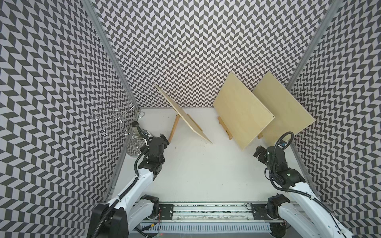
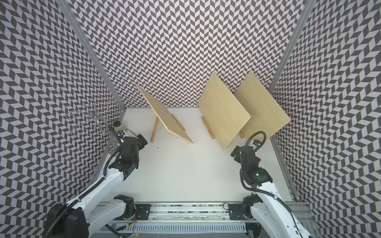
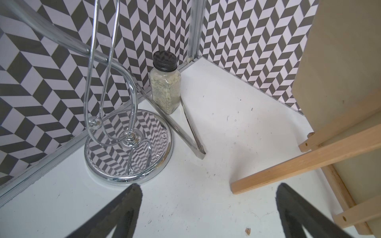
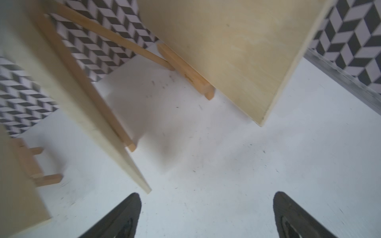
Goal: Assemble the easel
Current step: Reset both arms
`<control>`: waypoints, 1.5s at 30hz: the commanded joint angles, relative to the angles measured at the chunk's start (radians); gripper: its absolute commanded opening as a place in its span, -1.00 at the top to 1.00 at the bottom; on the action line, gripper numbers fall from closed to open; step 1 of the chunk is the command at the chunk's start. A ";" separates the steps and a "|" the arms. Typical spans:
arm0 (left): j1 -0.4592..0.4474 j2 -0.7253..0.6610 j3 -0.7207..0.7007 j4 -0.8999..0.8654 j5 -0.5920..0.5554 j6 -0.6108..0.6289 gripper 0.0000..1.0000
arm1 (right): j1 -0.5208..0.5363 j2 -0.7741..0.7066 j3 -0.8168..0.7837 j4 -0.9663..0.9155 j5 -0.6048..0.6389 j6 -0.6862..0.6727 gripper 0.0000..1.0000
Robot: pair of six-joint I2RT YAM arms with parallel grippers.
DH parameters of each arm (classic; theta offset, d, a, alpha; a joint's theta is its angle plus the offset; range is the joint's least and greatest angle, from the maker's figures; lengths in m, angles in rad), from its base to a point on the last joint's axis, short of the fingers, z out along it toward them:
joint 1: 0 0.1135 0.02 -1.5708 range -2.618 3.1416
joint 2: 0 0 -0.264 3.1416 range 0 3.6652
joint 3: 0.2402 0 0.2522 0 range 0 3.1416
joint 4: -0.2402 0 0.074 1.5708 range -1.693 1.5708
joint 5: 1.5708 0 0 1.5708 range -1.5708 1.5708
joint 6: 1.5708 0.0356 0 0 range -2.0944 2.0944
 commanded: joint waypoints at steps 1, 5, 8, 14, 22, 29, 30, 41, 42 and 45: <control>0.013 0.029 0.007 0.064 -0.042 0.047 -0.99 | -0.107 0.032 -0.020 0.041 -0.037 0.046 -0.99; 0.030 0.030 -0.001 0.058 -0.052 0.034 -0.99 | -0.180 0.134 -0.054 0.234 -0.154 0.036 -0.99; 0.030 0.020 -0.005 0.060 -0.032 0.034 -0.99 | -0.180 0.250 -0.052 0.375 -0.229 0.055 -1.00; 0.022 -0.004 0.002 0.040 -0.021 0.011 -0.99 | -0.182 0.451 0.041 0.465 -0.366 0.079 -0.96; 0.010 -0.012 0.006 0.031 -0.015 -0.002 -0.99 | -0.179 0.552 0.062 0.568 -0.487 0.046 -0.93; 0.006 -0.007 -0.001 0.030 -0.015 -0.003 -0.99 | -0.144 0.526 -0.028 0.660 -0.544 0.066 -0.92; 0.005 -0.006 -0.002 0.030 -0.018 0.000 -0.99 | -0.134 0.525 -0.038 0.669 -0.546 0.066 -0.92; 0.006 -0.014 -0.018 0.027 -0.050 0.031 -0.99 | 0.072 0.562 0.029 0.698 -0.491 -0.124 -0.93; 0.007 -0.014 -0.018 0.026 -0.049 0.029 -0.99 | 0.079 0.567 0.028 0.691 -0.479 -0.122 -0.93; 0.007 -0.016 -0.022 0.024 -0.048 0.029 -0.99 | 0.079 0.569 0.002 0.668 -0.451 -0.094 -0.94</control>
